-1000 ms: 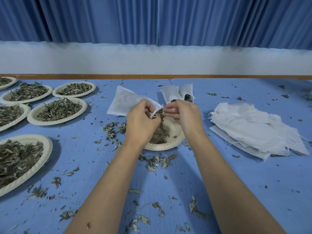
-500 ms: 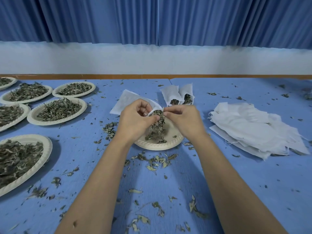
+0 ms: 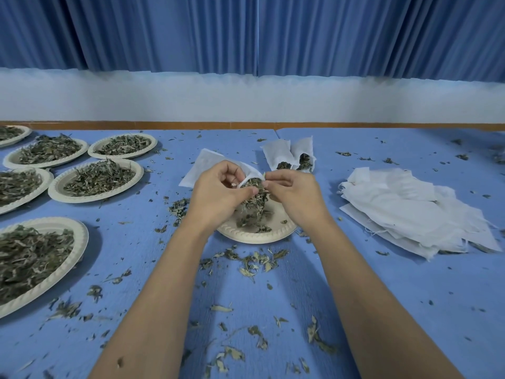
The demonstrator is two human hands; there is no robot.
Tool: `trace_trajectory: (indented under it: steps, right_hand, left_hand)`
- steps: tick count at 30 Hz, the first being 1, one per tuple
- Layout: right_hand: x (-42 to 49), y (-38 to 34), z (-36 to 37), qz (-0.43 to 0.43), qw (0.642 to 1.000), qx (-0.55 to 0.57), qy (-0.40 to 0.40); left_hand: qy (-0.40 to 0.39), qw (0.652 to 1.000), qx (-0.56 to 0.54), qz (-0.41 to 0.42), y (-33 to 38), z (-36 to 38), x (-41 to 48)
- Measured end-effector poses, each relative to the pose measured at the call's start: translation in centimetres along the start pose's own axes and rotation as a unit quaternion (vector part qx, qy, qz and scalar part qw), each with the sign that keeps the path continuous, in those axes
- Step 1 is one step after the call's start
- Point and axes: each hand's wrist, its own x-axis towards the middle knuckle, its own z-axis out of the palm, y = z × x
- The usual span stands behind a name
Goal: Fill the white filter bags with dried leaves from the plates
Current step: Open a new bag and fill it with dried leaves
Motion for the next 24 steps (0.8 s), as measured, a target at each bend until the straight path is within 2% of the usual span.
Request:
trace_trajectory:
  steps: [4, 6, 10, 14, 18, 21, 24]
  right_hand:
    - [-0.1, -0.2, 0.0, -0.018, 0.999, 0.008, 0.030]
    - [-0.1, -0.3, 0.0, -0.034, 0.999, -0.028, 0.025]
    - [-0.4, -0.3, 0.4, -0.041, 0.992, -0.118, -0.019]
    - [-0.7, -0.7, 0.6, -0.008, 0.994, -0.082, -0.078]
    - [-0.9, -1.0, 0.8, 0.015, 0.993, -0.047, -0.111]
    - [-0.8, -1.0, 1.2, 0.028, 0.996, -0.002, -0.085]
    - [-0.7, -0.9, 1.6, 0.053, 0.996, 0.047, -0.053]
  left_hand:
    - [-0.010, 1.000, -0.005, -0.003, 0.1, 0.1, -0.1]
    - [0.005, 1.000, 0.000, -0.008, 0.2, 0.2, -0.1]
    - [0.122, 0.991, 0.041, -0.029, 0.0, 0.7, 0.0]
    - [0.189, 0.977, 0.101, -0.022, -0.1, 1.2, 0.2]
    - [0.242, 0.963, 0.095, -0.064, 0.0, 1.1, 0.8]
    - [0.240, 0.964, 0.105, -0.042, 0.0, 1.3, 0.7]
    - [0.169, 0.980, 0.103, -0.029, -0.1, 1.2, 0.2]
